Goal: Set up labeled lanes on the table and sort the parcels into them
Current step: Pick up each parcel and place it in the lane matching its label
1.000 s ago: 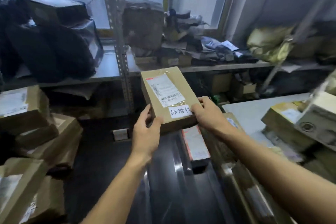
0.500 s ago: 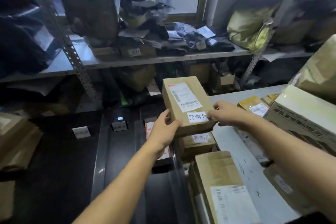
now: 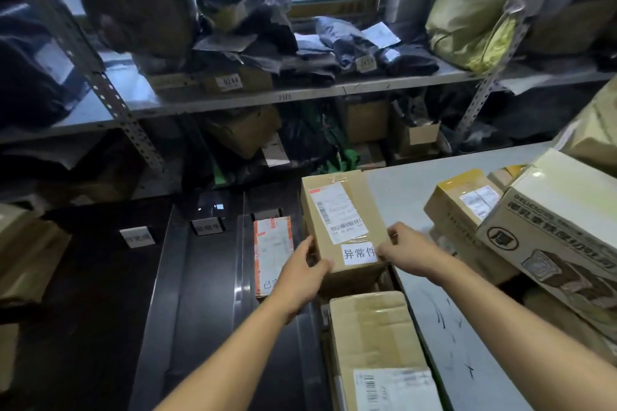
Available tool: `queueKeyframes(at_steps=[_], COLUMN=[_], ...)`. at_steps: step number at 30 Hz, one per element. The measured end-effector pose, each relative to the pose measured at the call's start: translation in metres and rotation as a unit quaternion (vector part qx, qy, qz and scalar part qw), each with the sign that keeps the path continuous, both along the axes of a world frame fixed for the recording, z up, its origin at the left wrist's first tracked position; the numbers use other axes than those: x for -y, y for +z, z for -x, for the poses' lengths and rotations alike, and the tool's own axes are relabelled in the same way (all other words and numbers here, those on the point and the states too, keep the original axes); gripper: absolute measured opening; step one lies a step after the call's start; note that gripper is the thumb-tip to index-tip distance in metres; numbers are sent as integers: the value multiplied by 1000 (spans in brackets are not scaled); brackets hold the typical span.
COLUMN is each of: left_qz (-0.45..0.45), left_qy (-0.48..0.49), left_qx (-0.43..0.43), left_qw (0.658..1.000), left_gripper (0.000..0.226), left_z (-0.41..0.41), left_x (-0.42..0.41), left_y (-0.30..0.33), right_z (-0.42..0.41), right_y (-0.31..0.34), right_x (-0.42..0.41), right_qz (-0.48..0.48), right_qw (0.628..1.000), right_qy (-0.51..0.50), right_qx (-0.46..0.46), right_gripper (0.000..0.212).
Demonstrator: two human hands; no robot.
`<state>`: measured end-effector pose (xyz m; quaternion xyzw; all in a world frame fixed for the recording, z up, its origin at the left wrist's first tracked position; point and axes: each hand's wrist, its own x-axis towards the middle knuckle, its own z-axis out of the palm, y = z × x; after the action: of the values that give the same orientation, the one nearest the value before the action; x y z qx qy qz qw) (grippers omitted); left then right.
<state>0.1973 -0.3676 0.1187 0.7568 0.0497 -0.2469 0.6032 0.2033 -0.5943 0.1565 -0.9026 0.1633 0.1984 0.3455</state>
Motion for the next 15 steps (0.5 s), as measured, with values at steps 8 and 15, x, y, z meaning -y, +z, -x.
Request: queueKeyframes(at_steps=[8,15], left_qz=[-29,-95], left_qy=[20,130], left_qx=[26,189], left_qw=[999,969], left_gripper=[41,37], left_z=[-1,3], left_x=[-6,-66], left_y=[28,103], right_z=[-3,-11], right_y=[22,89], right_x=[-6,-101], right_qz=[77,39], right_qw=[995,963], right_qy=[3,98], right_qx=[59,246], right_gripper=[54,47])
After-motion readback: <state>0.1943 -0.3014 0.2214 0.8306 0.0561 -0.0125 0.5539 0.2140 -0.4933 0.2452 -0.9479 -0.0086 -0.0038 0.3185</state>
